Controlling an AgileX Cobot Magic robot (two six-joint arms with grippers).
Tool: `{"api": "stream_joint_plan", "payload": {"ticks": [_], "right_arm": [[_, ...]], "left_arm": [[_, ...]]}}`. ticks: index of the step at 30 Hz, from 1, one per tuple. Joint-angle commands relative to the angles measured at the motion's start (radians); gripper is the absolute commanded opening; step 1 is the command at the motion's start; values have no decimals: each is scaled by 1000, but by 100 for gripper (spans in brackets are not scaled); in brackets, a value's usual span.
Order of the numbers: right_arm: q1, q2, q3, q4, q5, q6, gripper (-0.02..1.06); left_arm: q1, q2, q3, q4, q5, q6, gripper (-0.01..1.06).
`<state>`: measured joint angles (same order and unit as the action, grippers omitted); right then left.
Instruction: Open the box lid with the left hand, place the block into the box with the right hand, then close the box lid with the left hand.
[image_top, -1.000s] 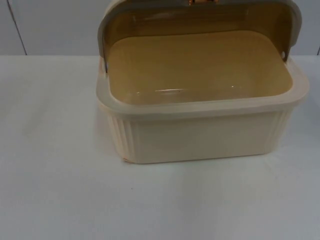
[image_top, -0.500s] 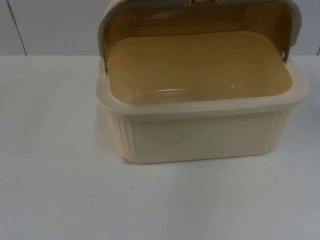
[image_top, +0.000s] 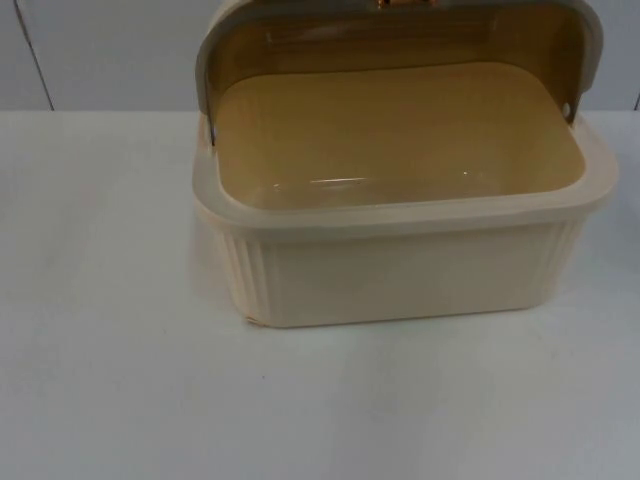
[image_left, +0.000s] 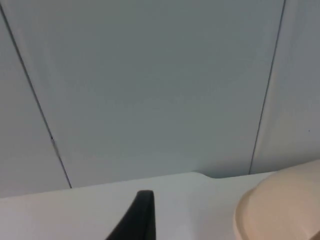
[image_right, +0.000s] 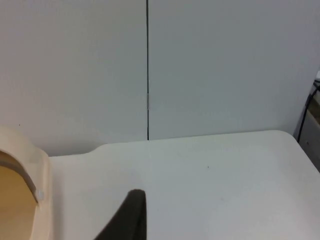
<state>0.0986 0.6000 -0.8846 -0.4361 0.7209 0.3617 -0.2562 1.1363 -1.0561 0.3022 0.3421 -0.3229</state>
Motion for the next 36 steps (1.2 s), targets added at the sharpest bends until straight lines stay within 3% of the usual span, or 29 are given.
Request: {"api": "stream_joint_plan", "payload": {"ticks": [1, 6, 15, 19, 20, 22, 28, 36], "right_arm": [[5, 40, -5, -4, 15, -8, 104], [5, 189, -28, 6, 3, -82, 104], [-35, 417, -113, 100, -68, -178, 104], [-184, 514, -121, 430, -176, -362, 104], [-184, 514, -121, 430, -176, -362, 104], [-258, 563, -121, 514, -199, -437, 104], [-371, 713, -121, 509, -219, -592, 104], [-383, 947, -121, 517, -202, -708, 104]], "left_arm": [[16, -8, -6, 11, 11, -34, 102], [74, -10, -6, 9, 17, -34, 102], [85, -10, -6, 1, 26, -34, 102], [85, -10, -6, 1, 26, -34, 102], [85, -10, -6, 1, 26, -34, 102], [85, -10, -6, 1, 26, -34, 102], [85, -10, -6, 1, 24, -34, 102], [85, -10, -6, 1, 23, -34, 102]]}}
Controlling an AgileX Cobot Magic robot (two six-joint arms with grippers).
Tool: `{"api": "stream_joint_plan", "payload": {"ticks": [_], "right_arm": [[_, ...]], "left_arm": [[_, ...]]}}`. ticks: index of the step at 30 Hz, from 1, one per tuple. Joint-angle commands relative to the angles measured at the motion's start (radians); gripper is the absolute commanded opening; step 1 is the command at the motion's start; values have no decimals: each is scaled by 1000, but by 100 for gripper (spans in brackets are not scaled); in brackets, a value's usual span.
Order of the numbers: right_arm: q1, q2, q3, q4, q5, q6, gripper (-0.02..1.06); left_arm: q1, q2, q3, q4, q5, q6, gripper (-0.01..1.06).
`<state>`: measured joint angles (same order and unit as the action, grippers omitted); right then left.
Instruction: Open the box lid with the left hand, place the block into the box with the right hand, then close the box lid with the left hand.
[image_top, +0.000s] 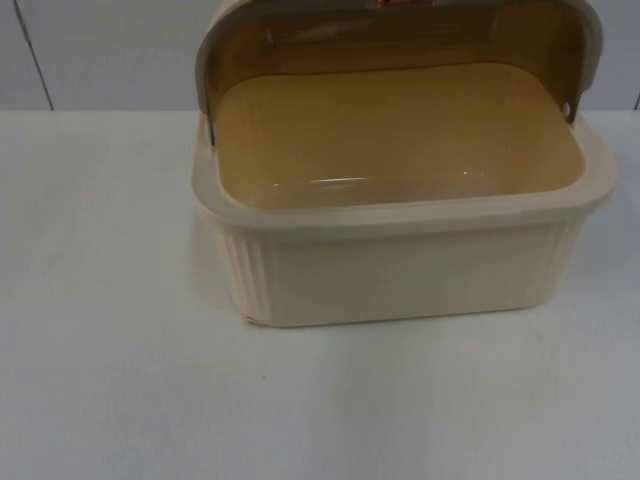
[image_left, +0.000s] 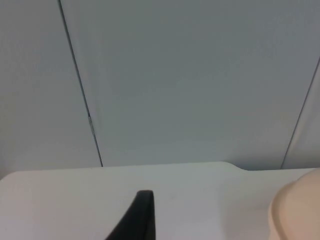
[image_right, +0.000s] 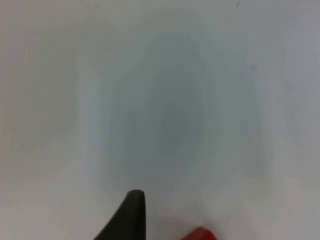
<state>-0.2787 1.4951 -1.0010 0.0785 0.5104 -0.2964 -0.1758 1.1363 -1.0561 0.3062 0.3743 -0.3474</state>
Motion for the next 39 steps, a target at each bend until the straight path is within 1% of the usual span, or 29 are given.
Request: {"api": "stream_joint_plan", "payload": {"ticks": [1, 3, 7, 8, 9, 12, 13, 17, 21, 23, 27, 29, 30, 31, 32, 35, 36, 38, 39], "right_arm": [[-6, 85, -5, 2, 21, -78, 104], [-6, 100, -5, 2, 27, -87, 104], [-6, 204, -1, 25, 54, -178, 104], [-6, 204, -1, 25, 54, -178, 104], [-6, 239, -1, 39, 62, -237, 104], [-6, 303, -1, 39, 69, -295, 104], [-6, 303, -1, 39, 69, -295, 104], [-6, 385, -1, 37, 69, -348, 104], [-6, 426, -1, 23, 73, -355, 104], [-6, 442, -1, -6, 73, -355, 104], [-17, 443, -1, -4, 83, -353, 104], [-26, 443, -1, -21, 107, -344, 99], [-26, 443, -1, -21, 107, -344, 99], [-28, 443, -1, -24, 118, -337, 91], [-37, 443, -1, -24, 121, -333, 80], [-50, 443, -3, -29, 121, -274, 41], [-50, 443, -3, -29, 121, -274, 41], [-59, 431, -3, -25, 121, -237, 17], [-59, 418, -3, -22, 116, -226, 11]], "left_arm": [[4, -10, -6, -4, -8, -10, 102], [4, -10, -6, -4, -6, -10, 102], [4, -10, -6, -4, 2, -10, 102], [4, -10, -6, -4, 2, -10, 102], [4, -10, -6, -4, 2, -10, 102], [4, -8, -6, -4, 1, -10, 102], [4, -8, -6, -4, 1, -10, 102], [4, -8, -6, -4, 1, -10, 102], [4, -8, -6, -4, 1, -10, 102], [4, -8, -6, -4, 8, -10, 102], [4, -8, -6, -4, 12, -10, 102], [4, -8, -6, -4, 15, -10, 102], [4, -8, -6, -4, 15, -10, 102], [4, -8, -6, -4, 15, -10, 102], [4, -8, -6, -4, 15, -10, 102], [4, -8, -6, -4, 15, -10, 102], [4, -8, -6, -4, 15, -10, 102], [4, -8, -6, -4, 15, -10, 102], [4, -8, -6, -4, 15, -10, 102]]}}
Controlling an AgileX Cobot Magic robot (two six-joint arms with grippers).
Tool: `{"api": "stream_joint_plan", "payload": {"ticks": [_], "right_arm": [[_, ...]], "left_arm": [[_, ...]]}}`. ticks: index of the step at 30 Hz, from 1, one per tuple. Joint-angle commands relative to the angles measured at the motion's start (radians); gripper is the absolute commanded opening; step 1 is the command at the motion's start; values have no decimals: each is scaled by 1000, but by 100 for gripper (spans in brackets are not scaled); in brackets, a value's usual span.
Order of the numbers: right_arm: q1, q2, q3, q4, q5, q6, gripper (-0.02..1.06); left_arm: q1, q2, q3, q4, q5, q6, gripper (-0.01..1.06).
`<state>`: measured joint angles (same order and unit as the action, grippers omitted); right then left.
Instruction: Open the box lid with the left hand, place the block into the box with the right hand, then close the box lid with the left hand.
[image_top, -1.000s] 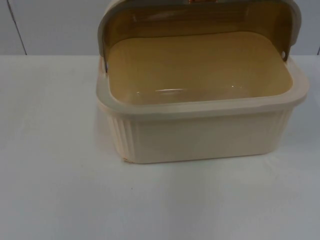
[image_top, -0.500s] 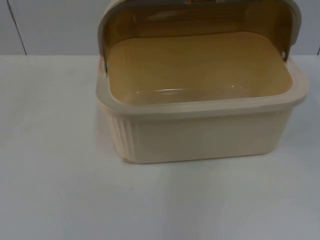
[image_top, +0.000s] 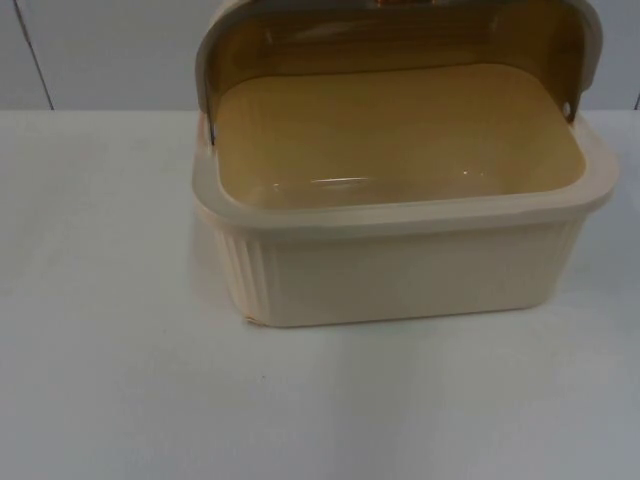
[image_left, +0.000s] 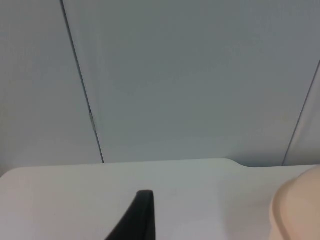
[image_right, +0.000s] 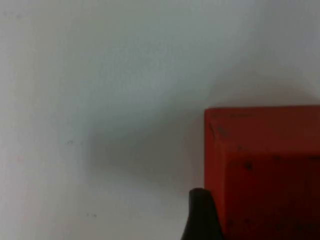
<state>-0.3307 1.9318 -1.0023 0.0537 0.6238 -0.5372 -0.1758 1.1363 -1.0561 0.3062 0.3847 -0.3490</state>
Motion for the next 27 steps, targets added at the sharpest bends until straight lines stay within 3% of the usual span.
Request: {"api": "stream_joint_plan", "payload": {"ticks": [1, 9, 18, 22, 24, 27], "right_arm": [[-7, -27, -1, 2, -1, 25, 9], [-7, -183, -1, 74, -103, 54, 7], [6, -478, -1, 342, -98, 47, 4], [88, -607, -1, 314, -87, 29, 0], [217, -713, -1, 307, -75, -6, 0], [295, -774, -1, 293, -71, -10, 0]], "left_arm": [[4, -8, -6, -4, 5, -8, 102], [4, -8, -6, -4, 5, -8, 102], [4, -8, -6, -4, 3, -8, 102], [4, -8, -6, -9, 3, -8, 102], [4, -8, -6, -11, 3, -8, 102], [4, -8, -6, -11, 3, -8, 102]]}}
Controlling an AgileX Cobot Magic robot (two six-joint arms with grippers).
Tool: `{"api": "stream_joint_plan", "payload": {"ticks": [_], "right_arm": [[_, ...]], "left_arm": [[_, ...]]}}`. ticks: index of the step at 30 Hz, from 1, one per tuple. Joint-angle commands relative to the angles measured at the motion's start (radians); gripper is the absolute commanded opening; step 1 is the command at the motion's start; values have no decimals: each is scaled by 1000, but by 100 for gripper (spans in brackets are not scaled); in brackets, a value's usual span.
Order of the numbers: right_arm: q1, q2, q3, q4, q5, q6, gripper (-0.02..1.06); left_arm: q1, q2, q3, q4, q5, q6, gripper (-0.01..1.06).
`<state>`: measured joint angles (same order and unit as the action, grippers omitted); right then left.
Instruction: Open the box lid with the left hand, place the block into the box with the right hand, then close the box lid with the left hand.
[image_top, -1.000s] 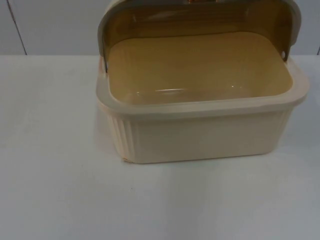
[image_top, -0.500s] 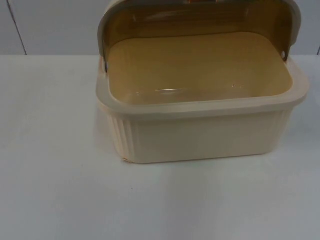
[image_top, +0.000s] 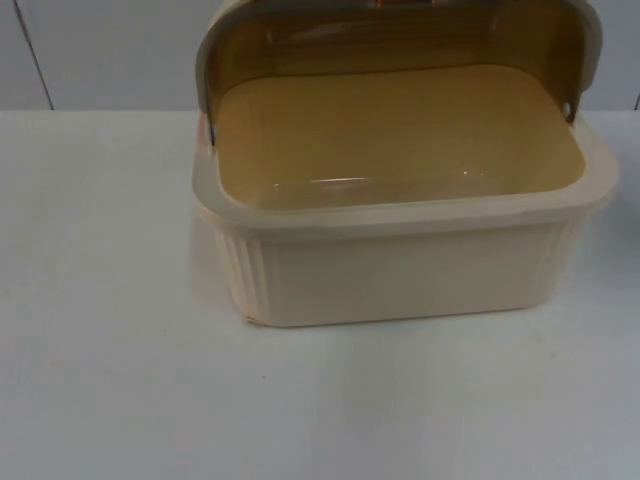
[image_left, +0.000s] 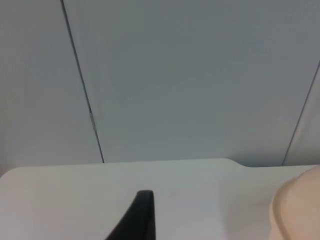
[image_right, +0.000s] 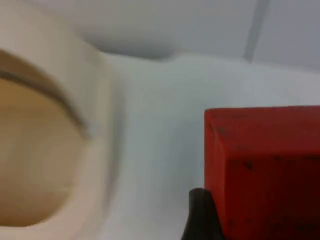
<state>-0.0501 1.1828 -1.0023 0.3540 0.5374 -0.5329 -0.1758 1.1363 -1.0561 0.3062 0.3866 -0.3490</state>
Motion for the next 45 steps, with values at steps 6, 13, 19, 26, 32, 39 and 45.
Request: {"api": "stream_joint_plan", "payload": {"ticks": [6, 13, 19, 26, 32, 39, 45], "right_arm": [[268, -134, -1, -11, 22, 67, 0], [455, -81, -1, -11, 16, 144, 0], [505, 69, -1, -11, -72, 144, 0], [505, 276, -1, -11, -182, 144, 0], [505, 417, -1, -11, -381, 140, 0], [505, 512, -1, -11, -548, 140, 0], [508, 550, -3, -11, -597, 140, 0]], "left_arm": [[4, -8, -6, -11, -3, -8, 102], [4, -8, -6, -11, -3, -8, 102], [4, -8, -6, -7, -2, -8, 102], [4, -8, -6, -7, -2, -8, 102], [4, -8, -6, -2, -2, -4, 102], [4, -8, -6, 0, -2, -4, 102], [4, -8, -6, 0, -2, -4, 102]]}}
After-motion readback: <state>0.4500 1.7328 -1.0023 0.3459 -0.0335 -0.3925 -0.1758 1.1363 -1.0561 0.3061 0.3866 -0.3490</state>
